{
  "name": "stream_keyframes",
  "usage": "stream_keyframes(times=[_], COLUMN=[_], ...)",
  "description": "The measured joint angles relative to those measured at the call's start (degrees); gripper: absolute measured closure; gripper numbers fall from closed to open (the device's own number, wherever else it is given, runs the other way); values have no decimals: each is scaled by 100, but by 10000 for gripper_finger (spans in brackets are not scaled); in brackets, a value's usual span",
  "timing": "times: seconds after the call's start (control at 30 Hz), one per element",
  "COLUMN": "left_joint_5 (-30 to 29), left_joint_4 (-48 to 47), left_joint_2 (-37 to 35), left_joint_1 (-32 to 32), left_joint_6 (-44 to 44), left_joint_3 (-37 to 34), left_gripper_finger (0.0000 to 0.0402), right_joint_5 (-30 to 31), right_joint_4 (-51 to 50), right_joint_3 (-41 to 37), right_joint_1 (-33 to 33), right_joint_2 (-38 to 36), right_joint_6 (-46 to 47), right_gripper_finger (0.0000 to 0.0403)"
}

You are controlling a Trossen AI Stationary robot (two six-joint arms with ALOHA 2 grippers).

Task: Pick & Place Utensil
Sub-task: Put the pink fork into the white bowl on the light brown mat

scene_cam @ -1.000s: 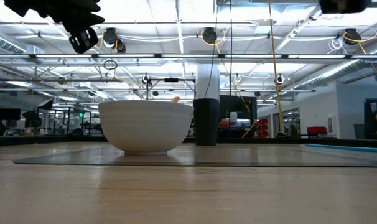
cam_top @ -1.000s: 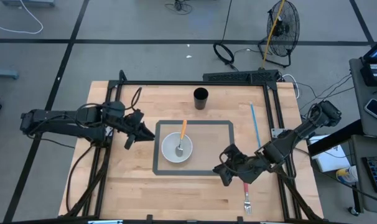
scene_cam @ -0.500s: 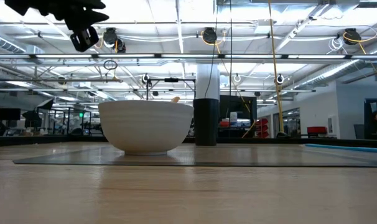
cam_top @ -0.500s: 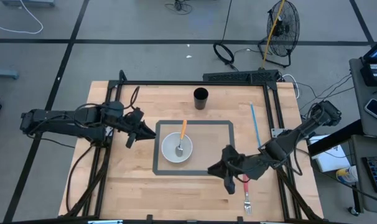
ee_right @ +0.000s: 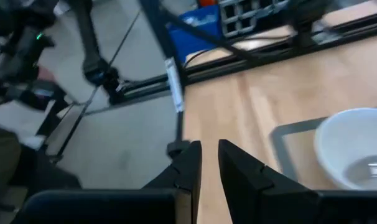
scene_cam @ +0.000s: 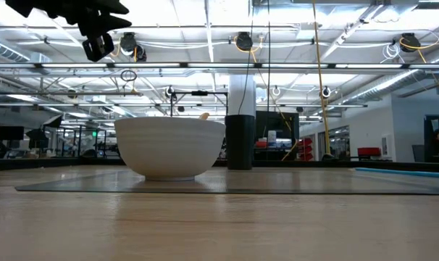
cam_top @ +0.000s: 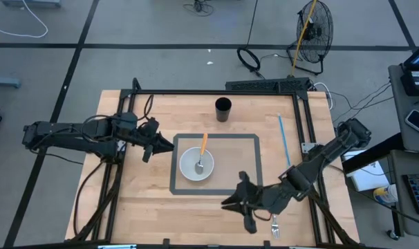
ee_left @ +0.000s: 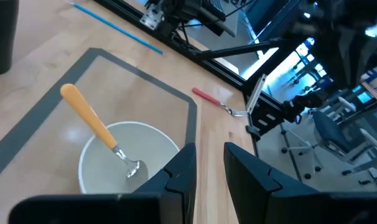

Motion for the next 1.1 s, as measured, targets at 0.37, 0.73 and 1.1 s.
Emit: stream_keyframes(times=[0.37, 0.73, 1.1], left_joint_5=[54, 52, 44], left_joint_4=[-14, -58, -63], left_joint_2=[0, 0, 2], left_joint_1=[-118, -320, -456], left_joint_6=[72, 502, 536], left_joint_3=[0, 0, 0], left_gripper_finger=[316, 316, 316], right_joint_5=[486, 574, -1858], right_joint_4=[-230, -1603, -4797], right_joint_3=[61, 54, 56], right_joint_1=[353, 802, 857], right_joint_2=[521, 1307, 869], right_joint_6=[878, 4373, 8410], right_gripper_finger=[355, 355, 355])
